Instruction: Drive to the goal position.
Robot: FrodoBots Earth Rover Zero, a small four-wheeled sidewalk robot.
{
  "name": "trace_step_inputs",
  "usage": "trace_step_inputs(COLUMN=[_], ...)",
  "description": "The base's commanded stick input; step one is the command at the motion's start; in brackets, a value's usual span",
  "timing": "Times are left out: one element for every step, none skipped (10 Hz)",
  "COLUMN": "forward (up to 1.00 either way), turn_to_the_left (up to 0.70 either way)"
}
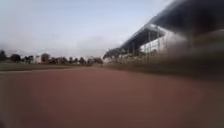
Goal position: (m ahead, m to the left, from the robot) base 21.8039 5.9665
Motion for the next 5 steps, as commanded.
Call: trace_step_inputs(forward=[0.7, 0.7, 0.7, 0.7, 0.7], turn_to_the_left=[0.0, 0.0, 0.0, 0.0, 0.0])
